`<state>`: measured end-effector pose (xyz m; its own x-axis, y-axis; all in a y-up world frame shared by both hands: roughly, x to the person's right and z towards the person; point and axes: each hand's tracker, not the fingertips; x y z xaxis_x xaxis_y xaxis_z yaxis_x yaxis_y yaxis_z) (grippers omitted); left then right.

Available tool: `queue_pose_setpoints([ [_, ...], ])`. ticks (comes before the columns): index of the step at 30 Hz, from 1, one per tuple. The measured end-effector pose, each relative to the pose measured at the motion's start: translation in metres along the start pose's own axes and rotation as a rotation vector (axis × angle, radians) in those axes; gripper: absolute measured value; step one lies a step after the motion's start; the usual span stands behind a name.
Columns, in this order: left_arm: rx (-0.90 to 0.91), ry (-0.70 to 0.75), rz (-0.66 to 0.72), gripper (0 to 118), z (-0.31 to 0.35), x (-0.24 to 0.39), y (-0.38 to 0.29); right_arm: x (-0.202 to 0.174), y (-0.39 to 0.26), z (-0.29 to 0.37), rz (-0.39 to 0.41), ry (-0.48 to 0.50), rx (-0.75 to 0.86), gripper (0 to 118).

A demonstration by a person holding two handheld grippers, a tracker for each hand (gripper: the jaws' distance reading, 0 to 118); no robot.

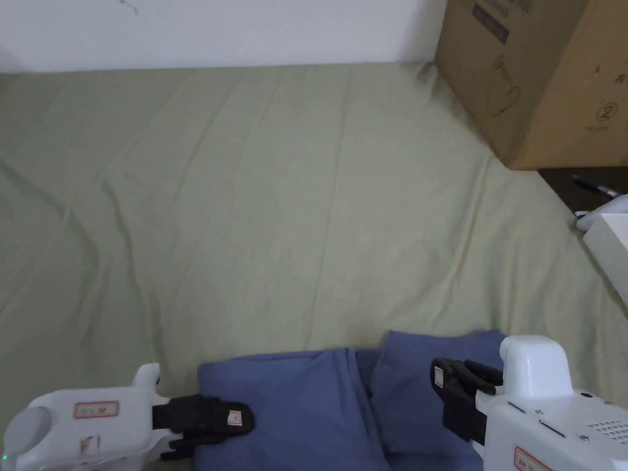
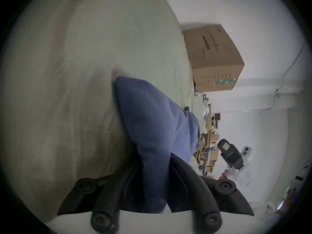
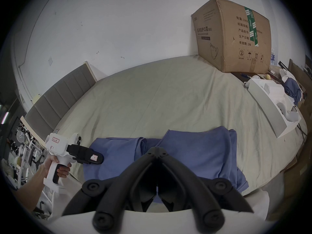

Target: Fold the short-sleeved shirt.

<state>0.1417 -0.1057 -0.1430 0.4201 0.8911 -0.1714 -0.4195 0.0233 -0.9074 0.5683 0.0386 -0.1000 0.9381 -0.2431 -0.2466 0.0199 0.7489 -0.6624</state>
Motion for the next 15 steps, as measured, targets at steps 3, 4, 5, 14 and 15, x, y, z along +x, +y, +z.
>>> queue_pose_setpoints([
  [3,-0.018,0.038,-0.045,10,0.005,0.01,-0.003,0.003,0.003,0.006,-0.008,-0.016,0.024,0],
  [4,-0.005,0.041,-0.044,10,0.008,0.015,-0.004,0.003,0.004,0.008,-0.009,-0.029,0.042,0],
  [5,-0.004,0.041,-0.042,10,0.013,0.017,-0.005,0.004,0.005,0.01,-0.011,-0.028,0.045,0],
  [14,0.105,0.176,-0.071,10,0.106,0.018,-0.002,0.012,0.0,0.035,-0.01,-0.056,0.098,0],
  [15,0.125,0.187,-0.065,10,0.116,0.022,-0.004,0.013,-0.001,0.036,-0.019,-0.059,0.108,0],
])
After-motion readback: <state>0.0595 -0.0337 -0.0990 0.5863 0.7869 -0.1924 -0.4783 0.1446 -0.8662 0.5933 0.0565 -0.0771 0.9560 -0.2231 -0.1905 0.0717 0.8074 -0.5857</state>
